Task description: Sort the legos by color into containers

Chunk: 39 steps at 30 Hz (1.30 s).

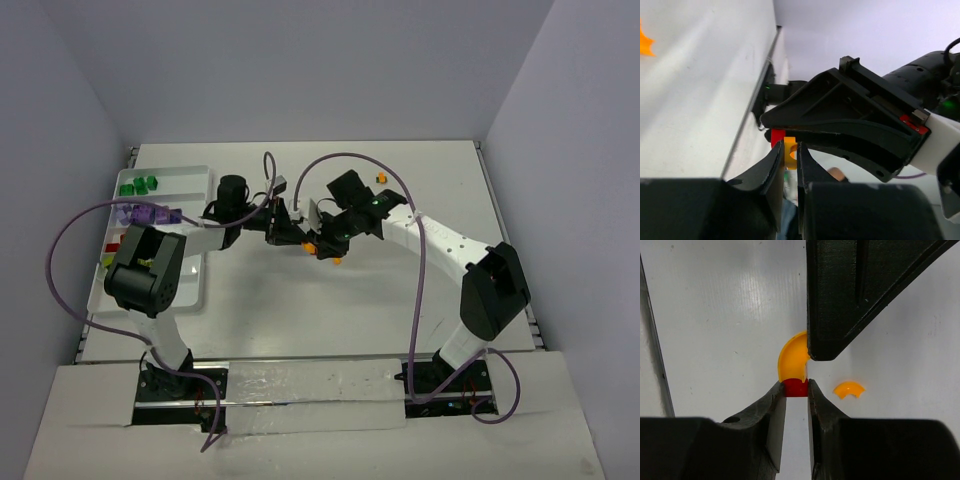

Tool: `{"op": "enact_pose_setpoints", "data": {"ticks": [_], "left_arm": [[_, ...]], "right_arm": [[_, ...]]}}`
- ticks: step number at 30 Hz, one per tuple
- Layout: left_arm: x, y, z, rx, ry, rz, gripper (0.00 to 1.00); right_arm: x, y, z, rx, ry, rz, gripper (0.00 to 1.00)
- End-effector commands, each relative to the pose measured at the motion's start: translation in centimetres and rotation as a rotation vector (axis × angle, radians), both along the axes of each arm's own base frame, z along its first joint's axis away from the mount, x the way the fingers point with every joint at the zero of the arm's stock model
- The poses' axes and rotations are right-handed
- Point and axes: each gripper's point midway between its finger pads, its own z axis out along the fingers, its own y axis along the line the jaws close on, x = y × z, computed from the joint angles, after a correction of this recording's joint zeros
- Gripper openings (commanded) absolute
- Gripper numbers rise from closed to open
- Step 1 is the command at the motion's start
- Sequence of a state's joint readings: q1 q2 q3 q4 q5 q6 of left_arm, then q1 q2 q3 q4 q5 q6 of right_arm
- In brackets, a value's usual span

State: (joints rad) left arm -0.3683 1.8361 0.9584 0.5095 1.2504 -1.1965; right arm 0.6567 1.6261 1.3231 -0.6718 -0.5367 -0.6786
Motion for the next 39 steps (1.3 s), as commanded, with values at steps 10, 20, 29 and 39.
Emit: {"op": "enact_pose_setpoints", "data": {"ticks": [10,20,29,39], "left_arm": [[-1.2,-0.7,1.3,0.059,-0.100,-0.066,0.00],[-1.2,-0.7,3.1,-0.051,-0.080,-0.068,0.00],[5.1,8.3,0.4,0.465,-0.459,0.190,0.00],[1.9,30.7,-6.0,1.147,-0.403,0.367,0.00]], "right_arm": [[5.6,-0.1,2.4,0.022,-0.169,-0.214,0.00],[6.4,-1.1,2.9,0.005,-0.255,-0.262,0.00],[6.7,-2.5,2.5,0.020,-0.123,-0.336,0.00],[5.7,-2.0,4.1,0.080,-0.022,-0.321,0.00]]}}
